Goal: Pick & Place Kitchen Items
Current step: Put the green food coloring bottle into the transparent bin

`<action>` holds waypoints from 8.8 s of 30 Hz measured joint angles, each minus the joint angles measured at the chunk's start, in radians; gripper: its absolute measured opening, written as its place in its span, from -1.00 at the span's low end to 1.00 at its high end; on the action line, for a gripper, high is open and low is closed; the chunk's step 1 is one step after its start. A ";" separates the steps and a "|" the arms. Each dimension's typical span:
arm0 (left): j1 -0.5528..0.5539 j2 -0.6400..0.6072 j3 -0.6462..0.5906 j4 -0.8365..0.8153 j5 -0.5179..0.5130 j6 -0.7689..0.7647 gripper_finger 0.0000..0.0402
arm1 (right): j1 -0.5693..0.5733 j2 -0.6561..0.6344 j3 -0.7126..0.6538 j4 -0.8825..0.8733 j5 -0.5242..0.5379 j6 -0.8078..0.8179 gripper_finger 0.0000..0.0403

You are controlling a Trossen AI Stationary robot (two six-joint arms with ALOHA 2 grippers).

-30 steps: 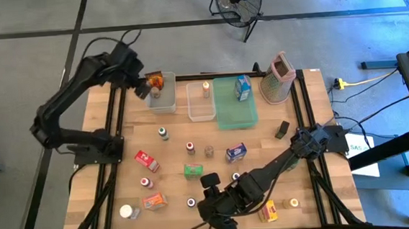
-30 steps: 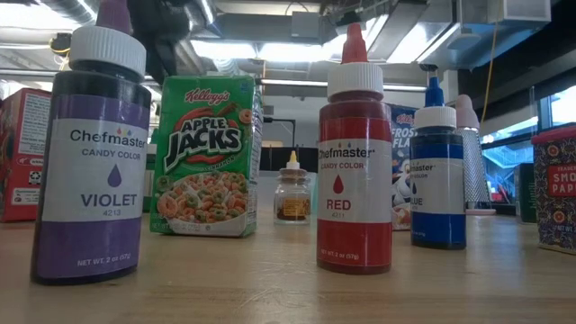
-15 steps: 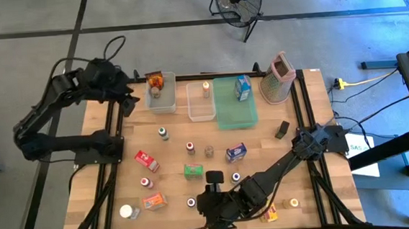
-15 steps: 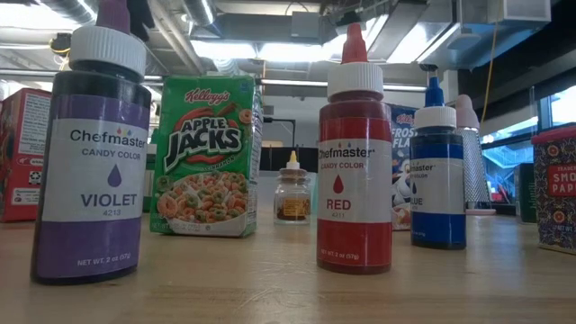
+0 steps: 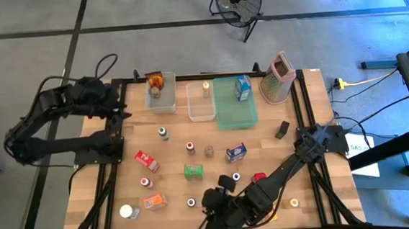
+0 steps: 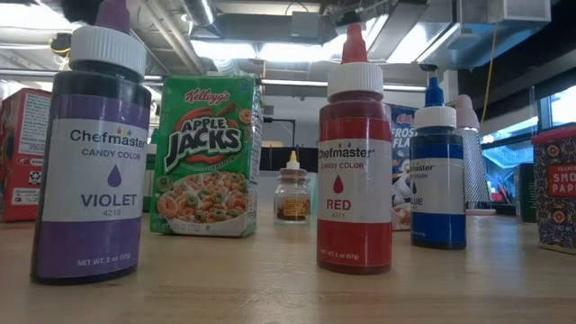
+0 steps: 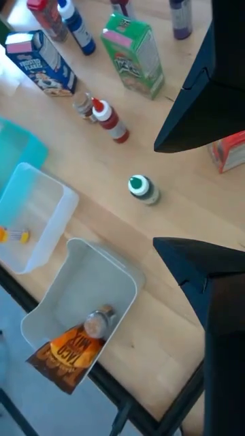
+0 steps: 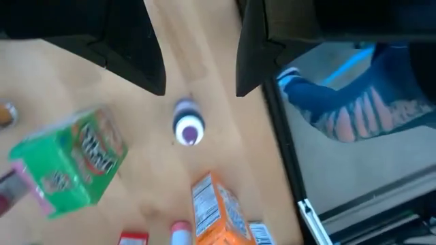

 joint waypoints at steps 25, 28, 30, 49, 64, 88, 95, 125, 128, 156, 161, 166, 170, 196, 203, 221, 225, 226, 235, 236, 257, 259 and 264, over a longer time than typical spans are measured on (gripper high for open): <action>0.000 -0.057 -0.057 0.087 0.324 0.477 0.03 | 0.063 0.026 0.001 0.016 0.149 0.247 -0.18; 0.000 -0.056 -0.131 0.086 0.342 0.512 0.03 | 0.064 0.036 0.001 0.022 0.158 0.221 -0.18; 0.000 -0.055 -0.194 0.094 0.345 0.532 0.03 | 0.062 0.038 0.001 0.021 0.164 0.191 -0.18; 0.000 0.030 -0.420 0.320 0.240 0.577 0.03 | 0.051 0.037 0.001 0.024 0.340 -0.232 -0.18; 0.000 0.269 -0.421 0.432 0.242 0.559 0.03 | 0.033 0.029 0.000 -0.072 0.360 -0.492 -0.18; -0.045 0.445 -0.421 0.461 0.200 0.539 0.03 | 0.043 0.027 0.000 -0.246 0.375 -0.428 -0.18; -0.068 0.498 -0.421 0.515 0.189 0.539 0.03 | 0.043 0.027 0.000 -0.238 0.375 -0.427 -0.18; -0.071 0.606 -0.420 0.556 0.185 0.490 -0.26 | 0.045 0.026 0.000 -0.272 0.367 -0.399 -0.18; -0.071 0.606 -0.413 0.539 0.181 0.476 -0.27 | 0.045 0.026 0.000 -0.276 0.367 -0.381 -0.18; -0.150 0.606 -0.043 0.268 -0.001 0.475 -0.28 | 0.071 0.026 0.000 -0.320 0.401 -0.274 -0.18; -0.131 0.606 0.100 0.195 0.005 0.516 -0.28 | 0.072 0.026 0.000 -0.325 0.405 -0.278 -0.18; -0.068 0.628 0.231 0.179 0.071 0.568 -0.28 | 0.072 0.026 0.000 -0.340 0.438 -0.281 -0.18; 0.005 0.717 0.349 0.129 0.128 0.608 -0.28 | 0.072 0.026 0.000 -0.339 0.439 -0.281 -0.18; 0.282 1.272 0.665 0.174 0.301 0.759 -0.27 | 0.072 0.026 0.000 -0.474 0.457 -0.166 -0.18; 0.284 1.305 0.665 0.218 0.300 0.764 -0.27 | 0.072 0.026 0.000 -0.474 0.457 -0.167 -0.18; 0.278 1.378 0.665 0.248 0.242 0.750 -0.27 | 0.071 0.026 0.000 -0.474 0.456 -0.177 -0.18; 0.278 1.398 0.665 0.245 0.241 0.734 -0.27 | 0.071 0.026 0.000 -0.474 0.456 -0.177 -0.18; 0.278 1.403 0.665 0.244 0.241 0.731 -0.27 | 0.071 0.026 0.000 -0.474 0.457 -0.177 -0.18; 0.277 1.427 0.662 0.247 0.240 0.732 -0.27 | 0.071 0.026 0.000 -0.474 0.460 -0.177 -0.18; 0.277 1.427 0.662 0.249 0.237 0.733 -0.27 | 0.071 0.026 0.000 -0.474 0.461 -0.177 -0.18; 0.277 1.427 0.661 0.275 0.183 0.700 -0.18 | 0.071 0.026 0.000 -0.474 0.460 -0.176 -0.18; 0.277 1.427 0.661 0.274 0.183 0.699 -0.17 | 0.071 0.026 0.000 -0.474 0.460 -0.176 -0.18; 0.277 1.427 0.660 0.274 0.184 0.656 -0.16 | 0.071 0.026 0.000 -0.474 0.456 -0.176 -0.18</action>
